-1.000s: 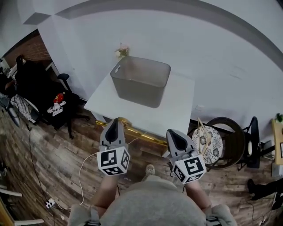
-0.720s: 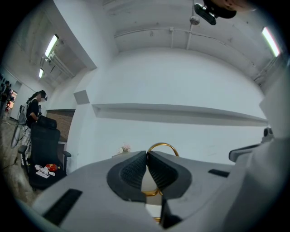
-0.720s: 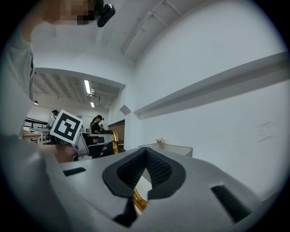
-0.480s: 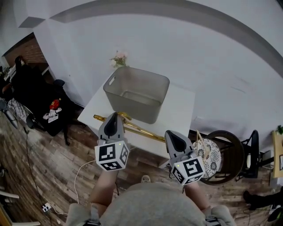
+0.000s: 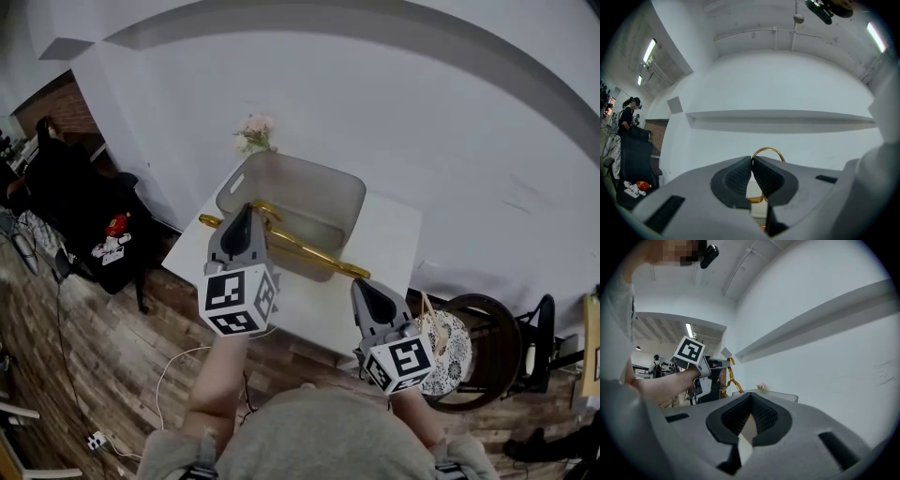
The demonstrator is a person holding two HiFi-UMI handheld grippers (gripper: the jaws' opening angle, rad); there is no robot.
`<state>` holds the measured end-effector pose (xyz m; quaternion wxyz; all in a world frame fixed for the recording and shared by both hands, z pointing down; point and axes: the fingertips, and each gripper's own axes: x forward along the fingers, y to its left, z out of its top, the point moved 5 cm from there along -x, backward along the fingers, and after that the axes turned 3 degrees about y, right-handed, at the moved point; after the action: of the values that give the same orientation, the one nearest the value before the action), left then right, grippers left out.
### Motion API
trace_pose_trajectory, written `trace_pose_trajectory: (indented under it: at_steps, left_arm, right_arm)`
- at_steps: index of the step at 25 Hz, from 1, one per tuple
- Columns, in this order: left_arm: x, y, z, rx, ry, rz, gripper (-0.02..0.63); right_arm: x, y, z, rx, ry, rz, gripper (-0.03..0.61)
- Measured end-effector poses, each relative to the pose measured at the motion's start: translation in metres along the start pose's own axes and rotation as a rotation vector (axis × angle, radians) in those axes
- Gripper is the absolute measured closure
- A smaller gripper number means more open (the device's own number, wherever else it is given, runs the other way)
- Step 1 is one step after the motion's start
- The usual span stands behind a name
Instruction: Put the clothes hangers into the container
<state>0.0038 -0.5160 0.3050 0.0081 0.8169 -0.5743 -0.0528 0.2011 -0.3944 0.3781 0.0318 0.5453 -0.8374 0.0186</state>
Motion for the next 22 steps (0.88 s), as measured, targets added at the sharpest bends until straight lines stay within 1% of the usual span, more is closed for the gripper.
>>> trace_pose_trajectory:
  at_steps: [4, 11, 15, 22]
  left_arm:
    - [0.028, -0.002, 0.014, 0.0, -0.009, -0.02, 0.598]
    - [0.074, -0.006, 0.024, -0.04, -0.018, -0.051, 0.597]
    - [0.089, -0.003, 0.019, -0.06, -0.013, -0.055, 0.597]
    - [0.103, 0.002, -0.004, -0.05, 0.013, -0.035, 0.597]
  right_arm:
    - [0.011, -0.009, -0.002, 0.007, 0.002, 0.003, 0.577]
    - [0.026, -0.022, -0.006, 0.018, 0.009, -0.001, 0.577]
    - [0.03, -0.027, -0.009, 0.022, 0.018, -0.009, 0.577]
    - [0.033, -0.033, -0.016, 0.032, 0.033, -0.019, 0.577]
